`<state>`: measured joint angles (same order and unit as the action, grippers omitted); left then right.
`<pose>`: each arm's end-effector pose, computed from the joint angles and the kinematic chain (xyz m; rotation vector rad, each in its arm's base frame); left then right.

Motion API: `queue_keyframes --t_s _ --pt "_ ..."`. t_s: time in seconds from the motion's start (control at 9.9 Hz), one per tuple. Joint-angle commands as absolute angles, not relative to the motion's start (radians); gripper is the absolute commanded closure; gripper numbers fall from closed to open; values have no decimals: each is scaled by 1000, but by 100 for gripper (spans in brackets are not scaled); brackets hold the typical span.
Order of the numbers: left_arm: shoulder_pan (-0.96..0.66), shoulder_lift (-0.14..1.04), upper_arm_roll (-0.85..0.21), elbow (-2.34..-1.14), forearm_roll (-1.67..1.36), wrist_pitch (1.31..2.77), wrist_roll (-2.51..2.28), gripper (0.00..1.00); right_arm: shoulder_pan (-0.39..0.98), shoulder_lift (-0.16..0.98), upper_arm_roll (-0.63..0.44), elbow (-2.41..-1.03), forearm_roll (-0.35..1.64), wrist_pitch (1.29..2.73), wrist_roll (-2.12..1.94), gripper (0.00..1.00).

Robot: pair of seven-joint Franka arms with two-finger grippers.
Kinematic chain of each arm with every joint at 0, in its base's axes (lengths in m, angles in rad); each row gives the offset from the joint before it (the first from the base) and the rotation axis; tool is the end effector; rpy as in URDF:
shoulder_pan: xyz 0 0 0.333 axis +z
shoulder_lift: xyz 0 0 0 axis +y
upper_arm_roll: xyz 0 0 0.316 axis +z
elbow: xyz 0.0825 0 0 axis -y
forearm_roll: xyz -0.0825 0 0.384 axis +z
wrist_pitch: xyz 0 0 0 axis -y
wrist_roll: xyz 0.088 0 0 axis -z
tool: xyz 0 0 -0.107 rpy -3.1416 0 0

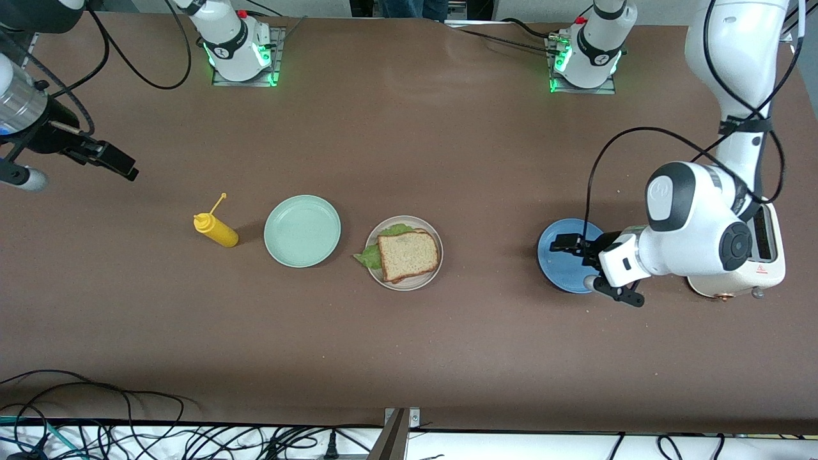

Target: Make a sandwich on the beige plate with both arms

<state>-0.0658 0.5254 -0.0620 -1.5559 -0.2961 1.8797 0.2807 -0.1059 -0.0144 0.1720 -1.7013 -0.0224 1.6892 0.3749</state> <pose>0.6642 -0.1019 0.3310 2.7845 -0.3979 -0.2504 0.5561 0.0353 0.5807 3.0814 -0.4755 0.0116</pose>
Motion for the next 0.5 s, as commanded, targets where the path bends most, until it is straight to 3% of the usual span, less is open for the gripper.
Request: queue_keyframes --t_s 0.0,0.4 --pt "-67 451 -38 -1572 -134 1821 247 0 -135 -58 202 -1763 -38 1710 382 0" --pt "12 390 -32 -1548 -20 1810 241 0 -120 -57 204 -1743 -32 1661 385 0"
